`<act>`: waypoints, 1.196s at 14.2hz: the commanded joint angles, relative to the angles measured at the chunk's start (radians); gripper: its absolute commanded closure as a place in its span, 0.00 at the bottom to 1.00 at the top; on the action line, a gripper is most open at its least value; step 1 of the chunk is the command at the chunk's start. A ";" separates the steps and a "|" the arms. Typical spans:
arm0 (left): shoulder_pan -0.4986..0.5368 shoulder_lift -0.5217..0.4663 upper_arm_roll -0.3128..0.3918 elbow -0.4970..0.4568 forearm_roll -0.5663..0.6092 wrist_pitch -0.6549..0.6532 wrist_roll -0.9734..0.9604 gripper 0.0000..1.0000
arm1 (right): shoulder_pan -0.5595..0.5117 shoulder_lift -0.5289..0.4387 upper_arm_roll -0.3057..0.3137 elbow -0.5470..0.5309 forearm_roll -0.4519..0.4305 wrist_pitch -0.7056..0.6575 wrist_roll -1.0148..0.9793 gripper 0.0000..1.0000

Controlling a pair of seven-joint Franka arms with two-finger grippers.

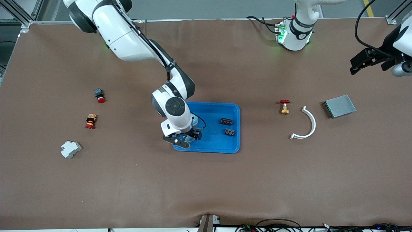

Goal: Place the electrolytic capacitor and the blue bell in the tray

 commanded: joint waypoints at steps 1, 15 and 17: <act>0.008 -0.037 0.004 -0.055 -0.001 0.015 0.007 0.00 | 0.004 -0.045 -0.001 0.023 -0.015 -0.093 0.013 0.00; 0.014 -0.051 0.006 -0.049 0.003 0.061 0.018 0.00 | -0.147 -0.260 -0.007 0.015 -0.022 -0.353 -0.287 0.00; 0.029 -0.045 0.006 -0.046 -0.001 0.059 0.024 0.00 | -0.167 -0.295 -0.007 -0.015 -0.022 -0.360 -0.333 0.00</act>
